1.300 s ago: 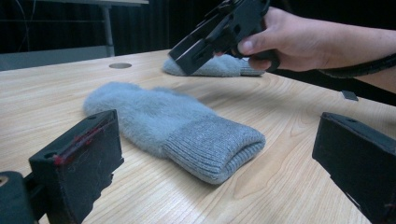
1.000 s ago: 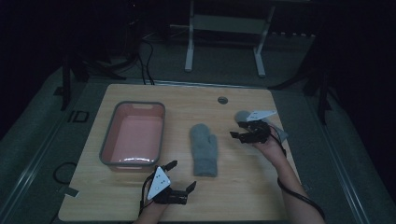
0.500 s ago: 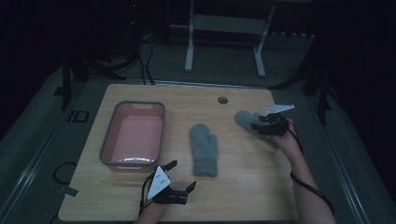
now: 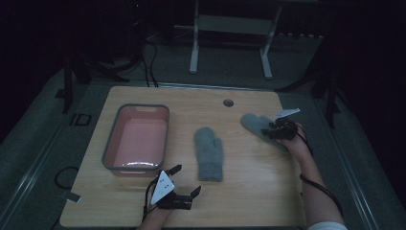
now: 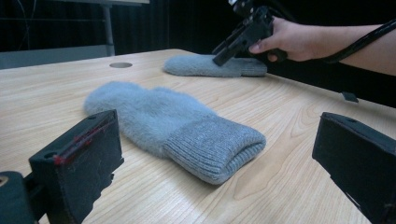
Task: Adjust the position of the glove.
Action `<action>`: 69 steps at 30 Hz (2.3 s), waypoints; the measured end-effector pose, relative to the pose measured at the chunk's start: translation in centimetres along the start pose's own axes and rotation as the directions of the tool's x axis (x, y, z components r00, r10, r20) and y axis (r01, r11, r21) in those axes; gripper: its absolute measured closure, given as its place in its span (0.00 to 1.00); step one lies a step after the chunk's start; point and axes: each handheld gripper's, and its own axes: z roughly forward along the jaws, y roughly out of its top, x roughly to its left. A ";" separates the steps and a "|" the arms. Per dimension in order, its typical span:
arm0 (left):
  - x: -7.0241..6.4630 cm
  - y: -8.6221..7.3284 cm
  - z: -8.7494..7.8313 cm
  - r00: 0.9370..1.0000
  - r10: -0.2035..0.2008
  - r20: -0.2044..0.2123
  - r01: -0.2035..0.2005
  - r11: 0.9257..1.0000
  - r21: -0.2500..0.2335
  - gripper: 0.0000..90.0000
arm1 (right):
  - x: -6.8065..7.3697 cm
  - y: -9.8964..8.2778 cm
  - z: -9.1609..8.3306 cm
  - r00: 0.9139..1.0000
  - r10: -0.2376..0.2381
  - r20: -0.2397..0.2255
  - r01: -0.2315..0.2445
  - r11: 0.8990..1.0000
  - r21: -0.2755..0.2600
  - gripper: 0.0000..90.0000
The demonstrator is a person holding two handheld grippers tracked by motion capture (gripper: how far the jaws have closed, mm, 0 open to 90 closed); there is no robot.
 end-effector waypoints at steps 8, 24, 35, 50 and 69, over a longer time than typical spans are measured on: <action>0.0 0.0 0.0 1.000 -0.003 0.002 0.003 1.000 0.000 0.02 | 0.3 -0.6 1.2 0.999 -0.052 0.007 0.052 0.998 0.020 0.60; 0.0 0.0 0.0 1.000 -0.001 0.002 0.001 1.000 -0.002 0.02 | 1.5 -0.3 0.2 0.993 0.075 0.087 -0.074 0.997 -0.011 0.93; 0.0 0.0 0.0 1.000 0.001 0.000 -0.001 1.000 -0.004 0.02 | 5.1 0.0 -4.4 0.935 0.301 0.189 -0.278 0.950 -0.141 0.94; -0.1 0.0 0.0 1.000 0.006 -0.002 -0.006 1.000 -0.003 0.02 | 10.3 -2.5 -8.1 0.786 0.528 0.322 -0.471 0.848 -0.242 0.94; -0.1 0.0 0.0 1.000 0.011 0.002 -0.011 1.000 -0.001 0.02 | 9.1 -4.8 -5.5 0.865 0.462 0.198 -0.441 0.886 -0.143 0.54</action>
